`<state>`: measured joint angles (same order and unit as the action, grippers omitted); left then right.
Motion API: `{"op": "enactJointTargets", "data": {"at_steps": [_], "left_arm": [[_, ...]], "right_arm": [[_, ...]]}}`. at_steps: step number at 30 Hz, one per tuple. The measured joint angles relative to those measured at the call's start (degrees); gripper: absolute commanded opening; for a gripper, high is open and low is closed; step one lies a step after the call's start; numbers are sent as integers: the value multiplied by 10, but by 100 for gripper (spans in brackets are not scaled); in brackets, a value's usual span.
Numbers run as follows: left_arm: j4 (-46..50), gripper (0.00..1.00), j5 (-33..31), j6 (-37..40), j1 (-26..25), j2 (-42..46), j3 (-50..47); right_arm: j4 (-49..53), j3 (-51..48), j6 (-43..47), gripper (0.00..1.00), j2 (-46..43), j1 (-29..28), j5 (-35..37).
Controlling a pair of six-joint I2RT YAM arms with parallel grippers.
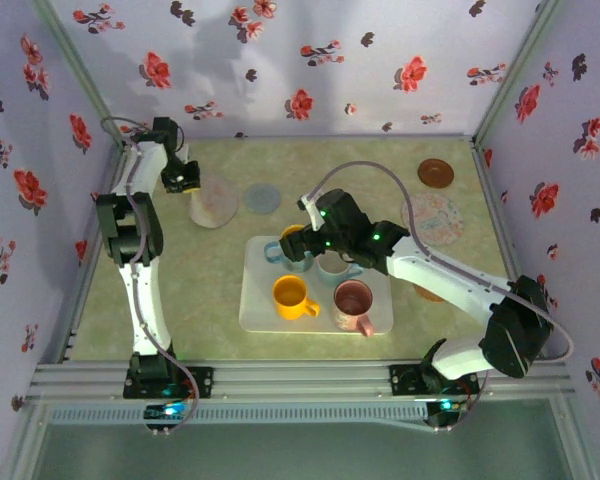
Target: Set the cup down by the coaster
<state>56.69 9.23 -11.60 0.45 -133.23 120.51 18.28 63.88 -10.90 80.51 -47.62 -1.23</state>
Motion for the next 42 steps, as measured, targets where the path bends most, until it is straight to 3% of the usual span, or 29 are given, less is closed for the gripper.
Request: {"op": "enactJointTargets", "data": {"at_steps": [9,14,19,29,35,42], "left_arm": [[0,29,-18,-1,3,-4,-2],[0,38,-24,-3,7,-5,-4],[0,57,-27,-12,9,-5,-6],[-5,81,-27,-20,9,-1,-14],[-11,91,-28,-22,9,35,-38],[-14,94,-25,-21,9,90,-28]], "right_arm": [[0,7,0,99,2,0,0],[0,14,0,100,6,0,0],[0,14,4,99,9,0,0],[0,34,4,99,12,0,-5],[11,62,9,99,15,0,-5],[28,80,12,99,15,2,-4]]}}
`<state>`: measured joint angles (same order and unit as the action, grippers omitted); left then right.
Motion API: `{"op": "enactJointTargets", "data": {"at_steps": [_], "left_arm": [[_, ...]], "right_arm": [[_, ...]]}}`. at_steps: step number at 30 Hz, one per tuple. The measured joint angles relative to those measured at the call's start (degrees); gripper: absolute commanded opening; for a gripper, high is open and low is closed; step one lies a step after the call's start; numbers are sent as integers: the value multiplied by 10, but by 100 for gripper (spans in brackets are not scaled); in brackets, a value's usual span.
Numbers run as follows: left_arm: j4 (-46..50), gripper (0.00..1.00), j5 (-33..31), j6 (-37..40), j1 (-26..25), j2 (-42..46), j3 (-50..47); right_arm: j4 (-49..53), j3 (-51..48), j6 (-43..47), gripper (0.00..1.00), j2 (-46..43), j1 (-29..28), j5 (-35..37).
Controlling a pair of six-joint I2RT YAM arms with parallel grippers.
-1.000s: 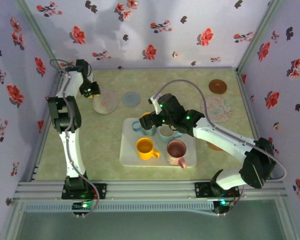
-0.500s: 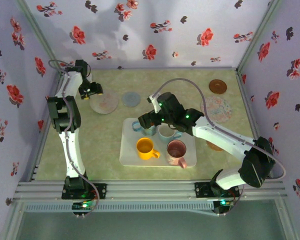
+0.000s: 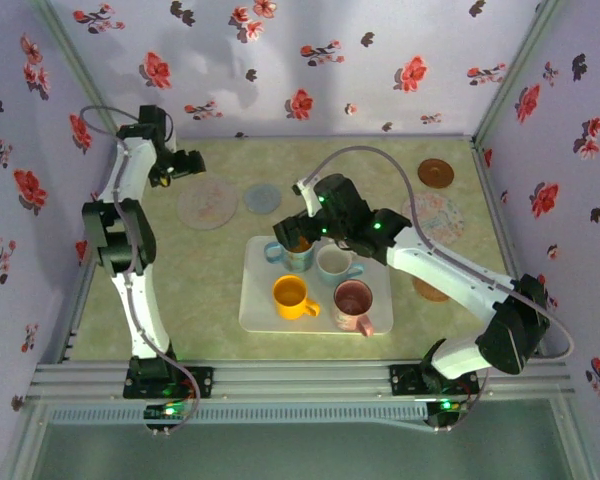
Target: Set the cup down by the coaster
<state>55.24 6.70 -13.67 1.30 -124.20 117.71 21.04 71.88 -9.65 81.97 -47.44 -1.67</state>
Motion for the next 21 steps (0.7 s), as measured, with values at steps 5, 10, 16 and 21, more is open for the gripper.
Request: {"op": "enactJointTargets", "data": {"at_steps": [5,10,16,21], "left_arm": [[-34,99,28,14,0,70,-42],[-89,99,68,37,-8,172,-115],[-151,99,95,81,-39,271,-185],[-245,99,151,113,-61,370,-308]], "right_arm": [[17,19,-6,99,-7,13,-4],[42,51,-14,100,-36,48,-9],[94,100,-14,100,-64,90,10],[145,122,-14,99,-73,123,44]]}}
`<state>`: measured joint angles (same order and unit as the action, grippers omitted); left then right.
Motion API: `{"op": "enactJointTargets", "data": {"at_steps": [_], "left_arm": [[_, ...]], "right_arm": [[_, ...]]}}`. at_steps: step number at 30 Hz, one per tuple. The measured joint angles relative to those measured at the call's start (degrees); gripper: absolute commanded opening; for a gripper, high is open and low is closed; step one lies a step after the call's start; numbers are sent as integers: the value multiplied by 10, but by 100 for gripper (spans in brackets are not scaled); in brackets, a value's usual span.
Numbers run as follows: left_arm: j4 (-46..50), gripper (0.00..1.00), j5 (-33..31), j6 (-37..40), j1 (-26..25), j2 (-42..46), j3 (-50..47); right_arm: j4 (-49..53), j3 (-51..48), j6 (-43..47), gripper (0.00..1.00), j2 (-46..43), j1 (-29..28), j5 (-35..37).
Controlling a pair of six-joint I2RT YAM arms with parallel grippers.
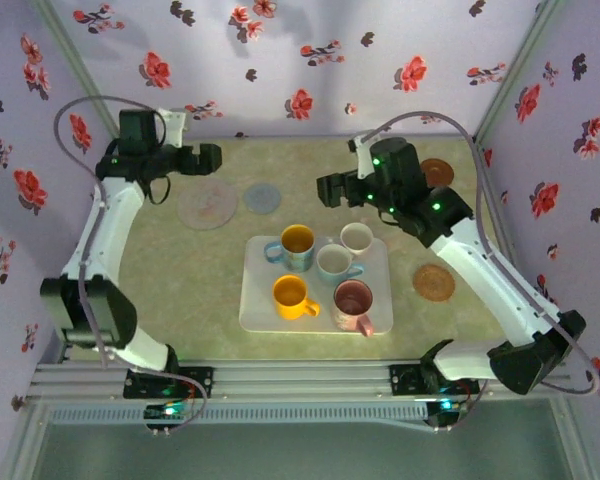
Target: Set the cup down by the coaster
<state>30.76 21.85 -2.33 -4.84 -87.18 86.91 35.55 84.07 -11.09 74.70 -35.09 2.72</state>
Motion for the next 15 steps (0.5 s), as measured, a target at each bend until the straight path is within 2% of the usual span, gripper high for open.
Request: {"op": "enactJointTargets", "data": {"at_steps": [7,15], "left_arm": [[-118,100,82,27,-17,88,-114],[-154,100,146,61,-60,111,-164]], "right_arm": [[62,1,-12,99,1,86,19],[86,-6,-38,93,32,183,23]]}}
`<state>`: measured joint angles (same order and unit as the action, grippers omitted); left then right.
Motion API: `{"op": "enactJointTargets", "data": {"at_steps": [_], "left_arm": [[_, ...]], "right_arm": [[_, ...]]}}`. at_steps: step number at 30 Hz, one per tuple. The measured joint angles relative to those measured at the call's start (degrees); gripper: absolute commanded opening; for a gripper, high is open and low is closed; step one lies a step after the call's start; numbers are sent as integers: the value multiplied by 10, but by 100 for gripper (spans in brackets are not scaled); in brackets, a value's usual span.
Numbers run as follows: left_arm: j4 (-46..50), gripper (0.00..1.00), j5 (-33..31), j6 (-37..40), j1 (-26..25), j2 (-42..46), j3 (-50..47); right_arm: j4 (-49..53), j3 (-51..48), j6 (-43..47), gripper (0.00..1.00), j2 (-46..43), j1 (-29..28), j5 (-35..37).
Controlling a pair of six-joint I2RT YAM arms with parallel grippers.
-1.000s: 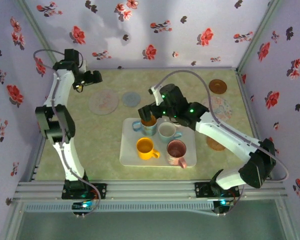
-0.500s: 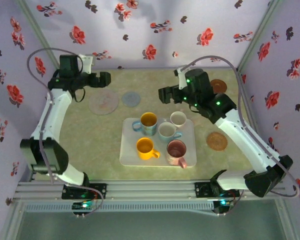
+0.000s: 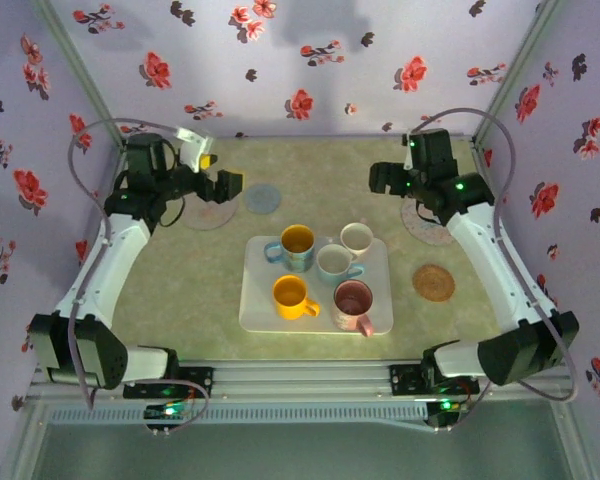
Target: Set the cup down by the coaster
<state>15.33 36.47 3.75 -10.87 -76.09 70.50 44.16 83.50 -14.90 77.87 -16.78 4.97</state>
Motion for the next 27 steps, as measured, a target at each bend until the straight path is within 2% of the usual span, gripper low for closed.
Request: {"op": "enactJointTargets", "data": {"at_steps": [9,17,27], "left_arm": [[-17,99,13,12,-40,0,-70],[-54,100,13,7,-57,10,-123],[-77,100,13,0,-66,10,-125]], "right_arm": [[-2,-27,-20,92,78,85,-15],[-7,-28,-21,87,174,107,-15],[-21,-18,-19,83,284,142,-23]]}}
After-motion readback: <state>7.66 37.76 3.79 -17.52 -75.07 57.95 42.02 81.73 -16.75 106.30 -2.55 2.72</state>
